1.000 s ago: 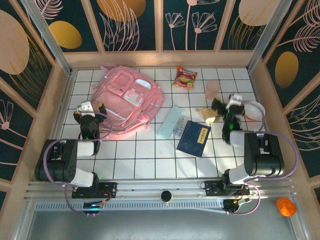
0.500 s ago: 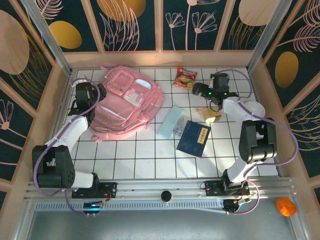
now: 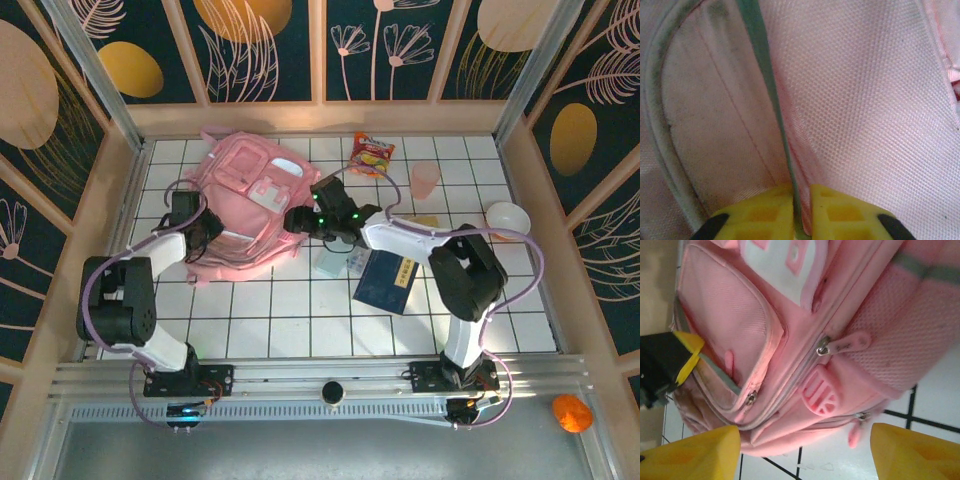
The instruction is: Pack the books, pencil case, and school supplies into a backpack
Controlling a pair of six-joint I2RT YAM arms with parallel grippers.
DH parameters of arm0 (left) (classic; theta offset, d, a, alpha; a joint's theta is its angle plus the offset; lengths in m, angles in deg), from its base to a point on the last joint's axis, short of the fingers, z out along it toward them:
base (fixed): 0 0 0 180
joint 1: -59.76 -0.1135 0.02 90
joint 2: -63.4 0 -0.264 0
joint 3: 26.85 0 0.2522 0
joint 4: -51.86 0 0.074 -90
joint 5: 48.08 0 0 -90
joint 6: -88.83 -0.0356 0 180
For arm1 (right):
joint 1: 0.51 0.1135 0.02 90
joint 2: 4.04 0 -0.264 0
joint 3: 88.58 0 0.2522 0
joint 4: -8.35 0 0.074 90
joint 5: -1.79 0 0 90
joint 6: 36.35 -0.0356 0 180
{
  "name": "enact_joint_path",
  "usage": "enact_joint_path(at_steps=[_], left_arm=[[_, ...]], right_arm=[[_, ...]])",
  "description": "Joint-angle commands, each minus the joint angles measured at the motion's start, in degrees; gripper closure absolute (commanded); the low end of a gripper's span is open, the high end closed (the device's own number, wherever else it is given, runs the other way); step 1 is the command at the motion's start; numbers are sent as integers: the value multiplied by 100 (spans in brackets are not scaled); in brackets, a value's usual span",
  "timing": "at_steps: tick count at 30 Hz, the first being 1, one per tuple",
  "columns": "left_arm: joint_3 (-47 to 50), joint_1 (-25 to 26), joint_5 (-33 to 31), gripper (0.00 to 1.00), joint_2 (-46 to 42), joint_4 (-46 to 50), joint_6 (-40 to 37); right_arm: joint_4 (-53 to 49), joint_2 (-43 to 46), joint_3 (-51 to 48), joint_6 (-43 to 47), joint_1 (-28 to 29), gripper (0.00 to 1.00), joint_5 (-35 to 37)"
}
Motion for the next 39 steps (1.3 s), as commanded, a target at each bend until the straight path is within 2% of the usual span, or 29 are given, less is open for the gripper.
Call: enact_joint_path(at_steps=[1,4,10,11,14,15,16,18,21,25,27,32,36,39], left_arm=[[702,89,646,96,-460,74,529],[1223,273,762,100,-1045,-58,839],[1790,1017,839,100,-1699,-344,1436],[1764,1095,790,97,-1792,-275,1417],[1422,1140,393,70,-2246,308,961],[1229,1138,173,59,-2425,548,668],[1055,1136,-11,54,-2570,712,406],[699,1139,-329,48,-2844,880,-399],[402,1140,-520,45,-3087,732,-1699],[359,1137,0,45,-3134,393,-3833],[378,1140,342,45,-3094,333,-4839],[637,1137,1360,44,-3066,414,-7042],[799,1136,1208,40,-2898,383,-7882],[747,1139,1185,39,-2587,682,-8586]], right_arm=[[167,-345,169,-619,30,32,-51],[72,-503,175,-681,5,32,85],[212,-684,114,-678,-61,32,162],[195,-655,107,-649,-73,31,200],[222,-352,-97,-535,-92,29,402],[269,-122,-273,-483,-92,28,511],[345,93,-452,-445,-100,26,611],[605,708,-973,-323,-101,22,814],[1062,1687,-1779,-113,-89,20,1105],[1385,2846,-2574,371,-49,15,1725],[1343,3320,-2758,696,-50,2,2063],[1434,4324,-3065,1402,-47,1,2714],[2141,4900,-3485,2085,-58,1,2805],[1941,4941,-3426,2090,-108,1,2993]])
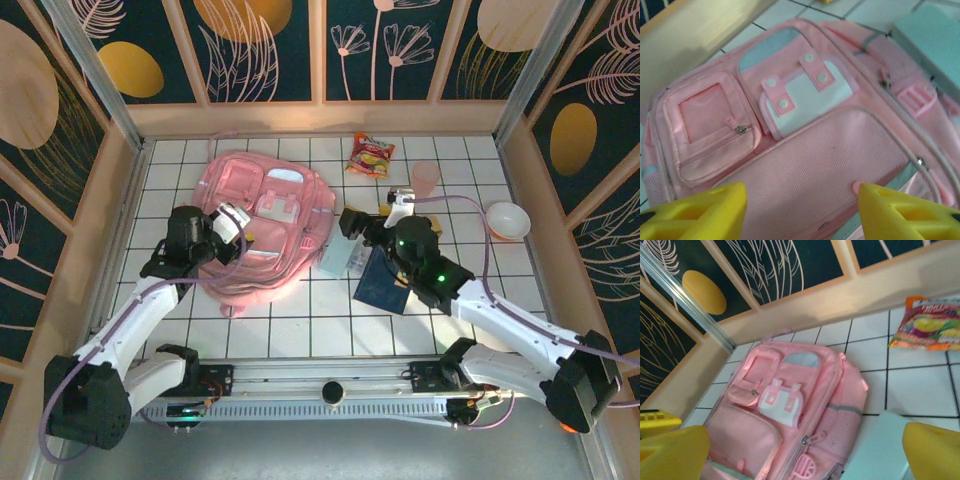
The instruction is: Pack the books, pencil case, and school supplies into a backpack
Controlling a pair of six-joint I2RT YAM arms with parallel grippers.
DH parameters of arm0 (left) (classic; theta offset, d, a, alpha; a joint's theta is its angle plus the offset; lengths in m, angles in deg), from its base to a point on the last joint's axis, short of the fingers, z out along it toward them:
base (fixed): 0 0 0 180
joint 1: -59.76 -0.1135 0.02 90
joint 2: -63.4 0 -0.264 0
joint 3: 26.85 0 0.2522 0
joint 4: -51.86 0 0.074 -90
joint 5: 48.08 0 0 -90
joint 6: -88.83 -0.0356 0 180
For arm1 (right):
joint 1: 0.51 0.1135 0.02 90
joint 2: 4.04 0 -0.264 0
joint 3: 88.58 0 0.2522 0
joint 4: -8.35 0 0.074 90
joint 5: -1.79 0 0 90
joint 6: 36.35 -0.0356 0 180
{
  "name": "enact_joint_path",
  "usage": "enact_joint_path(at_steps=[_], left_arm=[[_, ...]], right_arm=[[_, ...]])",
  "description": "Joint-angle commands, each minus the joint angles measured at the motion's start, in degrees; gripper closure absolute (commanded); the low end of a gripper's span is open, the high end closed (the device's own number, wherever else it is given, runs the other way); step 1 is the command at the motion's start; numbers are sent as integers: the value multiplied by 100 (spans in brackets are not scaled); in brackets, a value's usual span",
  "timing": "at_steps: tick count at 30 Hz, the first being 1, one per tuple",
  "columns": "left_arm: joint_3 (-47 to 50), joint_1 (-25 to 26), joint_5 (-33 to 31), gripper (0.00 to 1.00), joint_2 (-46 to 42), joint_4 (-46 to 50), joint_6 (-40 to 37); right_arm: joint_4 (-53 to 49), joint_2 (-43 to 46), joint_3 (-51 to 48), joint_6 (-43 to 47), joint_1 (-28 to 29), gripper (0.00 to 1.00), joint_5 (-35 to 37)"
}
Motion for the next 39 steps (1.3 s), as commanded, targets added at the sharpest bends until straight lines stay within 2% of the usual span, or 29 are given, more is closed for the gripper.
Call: enact_joint_path(at_steps=[1,3,6,15,22,26,32,33,36,39], left_arm=[[12,6,160,38,296,271,-1424],[37,3,88,37,428,247,-1716],[94,5,-21,35,585,166,-2040],[149,5,23,27,1082,-102,-2439],[110,5,741,20,863,634,-3128],[386,7,549,21,935,256,-3221],[405,4,243,25,1425,-414,-3099],[384,1,226,27,1471,-444,-3099],[314,6,260,45,1459,-463,-3019],[320,6,462,46,1245,-357,-2974]], right_arm=[[144,-20,2,278,-56,1,546],[-24,-227,81,201,-159,1,593],[-143,-549,380,499,-334,1,224],[1307,-515,-310,751,-329,1,-294],[1619,-646,-460,918,-305,1,-659],[2195,-637,-701,1240,-282,1,-1177],[2183,-820,-607,1563,-270,1,-1783],[2150,-838,-596,1589,-270,1,-1810],[2113,-825,-663,1605,-271,2,-1775],[2177,-700,-816,1635,-270,2,-1808]])
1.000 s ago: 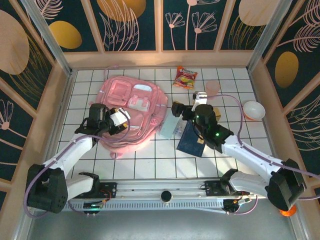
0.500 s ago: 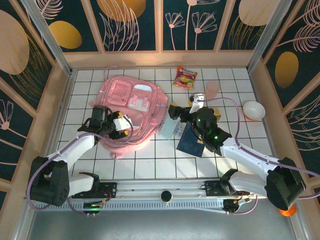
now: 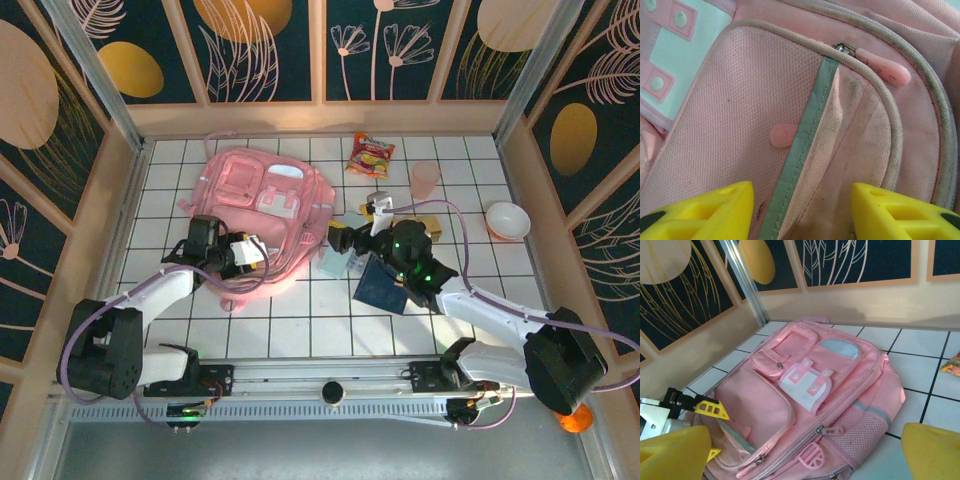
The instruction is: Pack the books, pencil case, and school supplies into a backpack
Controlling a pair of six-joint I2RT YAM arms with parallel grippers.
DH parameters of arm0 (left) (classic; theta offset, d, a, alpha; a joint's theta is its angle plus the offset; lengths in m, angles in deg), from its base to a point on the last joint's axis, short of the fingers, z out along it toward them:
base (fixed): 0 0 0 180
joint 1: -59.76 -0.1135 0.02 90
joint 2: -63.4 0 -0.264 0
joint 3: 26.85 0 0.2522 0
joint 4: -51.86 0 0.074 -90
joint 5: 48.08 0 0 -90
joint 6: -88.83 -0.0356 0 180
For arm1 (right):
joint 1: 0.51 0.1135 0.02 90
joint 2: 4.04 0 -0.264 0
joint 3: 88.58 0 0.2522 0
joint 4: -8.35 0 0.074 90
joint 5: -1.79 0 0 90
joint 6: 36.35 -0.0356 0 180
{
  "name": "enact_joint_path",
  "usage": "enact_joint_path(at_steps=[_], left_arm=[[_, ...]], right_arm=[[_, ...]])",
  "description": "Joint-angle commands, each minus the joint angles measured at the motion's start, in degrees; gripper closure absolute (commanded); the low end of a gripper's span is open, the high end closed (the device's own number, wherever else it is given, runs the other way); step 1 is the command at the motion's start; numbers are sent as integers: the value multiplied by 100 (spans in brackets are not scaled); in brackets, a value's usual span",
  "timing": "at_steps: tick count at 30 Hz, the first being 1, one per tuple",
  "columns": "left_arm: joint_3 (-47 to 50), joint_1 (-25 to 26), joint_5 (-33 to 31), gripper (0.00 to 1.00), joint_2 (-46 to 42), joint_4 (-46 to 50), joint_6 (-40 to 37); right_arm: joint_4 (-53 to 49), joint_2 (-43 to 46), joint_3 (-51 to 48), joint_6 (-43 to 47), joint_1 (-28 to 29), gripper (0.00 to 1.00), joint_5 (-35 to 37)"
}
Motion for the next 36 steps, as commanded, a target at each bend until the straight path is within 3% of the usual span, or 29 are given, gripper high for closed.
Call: enact_joint_path(at_steps=[1,6,8,9,10,19,25,29,31,33,35,36], left_arm=[[-37,0,145,47,-207,-13,-28],[186,-3,265,47,-599,-55,-93],[258,6,293,34,-666,-130,-144],[270,8,306,6,-671,-141,-194],[302,18,299,1,-665,-233,-211],[175,101,47,2,-107,-493,-336],[-185,126,-27,25,285,-332,-153],[-209,123,214,58,244,-446,264],[-286,119,425,74,123,-358,477],[-365,120,535,90,14,-257,695],[-450,116,637,100,-130,-84,756],[-504,126,661,100,-235,-20,800]], right_arm=[[292,169,-170,163,35,2,-162],[495,199,-329,198,38,3,-408],[615,171,-372,227,46,3,-569],[661,161,-388,232,42,3,-629],[712,150,-405,248,49,3,-684],[861,183,-498,264,73,4,-839],[1198,49,-689,368,71,5,-848],[1086,-194,-591,451,73,6,-835],[920,-355,-431,552,73,15,-950],[715,-522,-257,663,73,16,-976],[593,-684,-147,856,58,16,-1042],[591,-754,-124,975,46,16,-1070]])
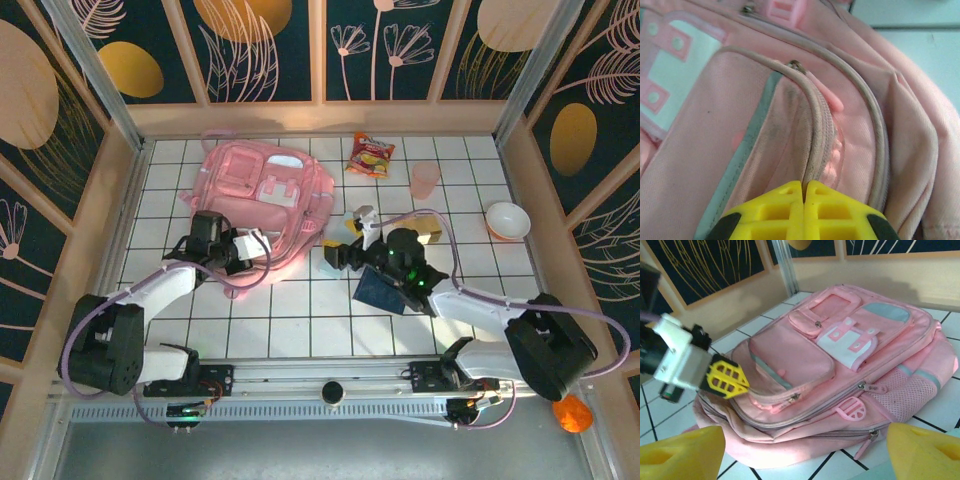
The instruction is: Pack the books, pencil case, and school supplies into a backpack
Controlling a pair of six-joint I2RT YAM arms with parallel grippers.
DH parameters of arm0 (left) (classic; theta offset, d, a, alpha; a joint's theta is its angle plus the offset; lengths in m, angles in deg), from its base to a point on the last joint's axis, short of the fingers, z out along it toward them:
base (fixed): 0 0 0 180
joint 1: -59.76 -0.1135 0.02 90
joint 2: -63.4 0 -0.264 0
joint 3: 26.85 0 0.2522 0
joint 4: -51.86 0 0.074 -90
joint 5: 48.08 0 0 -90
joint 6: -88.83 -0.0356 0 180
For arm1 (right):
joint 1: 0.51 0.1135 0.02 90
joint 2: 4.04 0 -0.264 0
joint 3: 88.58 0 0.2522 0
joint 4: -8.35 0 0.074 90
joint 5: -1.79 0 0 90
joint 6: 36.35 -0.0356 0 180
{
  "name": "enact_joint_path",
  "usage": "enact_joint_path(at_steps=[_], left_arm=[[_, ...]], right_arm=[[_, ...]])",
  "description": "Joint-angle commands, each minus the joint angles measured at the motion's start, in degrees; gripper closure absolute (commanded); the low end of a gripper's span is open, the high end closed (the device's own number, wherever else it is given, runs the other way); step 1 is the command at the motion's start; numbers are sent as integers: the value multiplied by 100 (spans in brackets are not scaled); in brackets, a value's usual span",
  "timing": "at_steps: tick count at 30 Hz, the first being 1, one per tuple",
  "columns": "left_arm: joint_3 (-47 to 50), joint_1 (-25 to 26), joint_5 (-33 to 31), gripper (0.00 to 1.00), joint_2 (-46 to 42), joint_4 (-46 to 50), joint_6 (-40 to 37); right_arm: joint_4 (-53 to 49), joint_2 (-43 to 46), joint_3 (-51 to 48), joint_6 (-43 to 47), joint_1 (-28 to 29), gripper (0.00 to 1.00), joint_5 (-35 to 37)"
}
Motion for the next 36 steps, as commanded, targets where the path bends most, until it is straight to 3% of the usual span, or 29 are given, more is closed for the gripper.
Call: enact_joint_path(at_steps=[1,8,13,22,36], left_arm=[[-315,-7,425,100,-420,167,295],[-689,-7,410,100,-1053,388,435],[-1092,-57,302,100,-1151,607,297],[-1477,-194,420,100,-1185,831,181],[-1382,-203,574,100,-1202,683,257]], right_arm=[[-53,-213,247,511,-39,16,-197],[-130,-851,452,1081,-837,20,-1029],[-151,-1243,617,1699,-1101,27,-1384],[-68,-2187,1111,1623,-1256,39,-1892],[-797,-3289,2091,1227,-1262,48,-2533]])
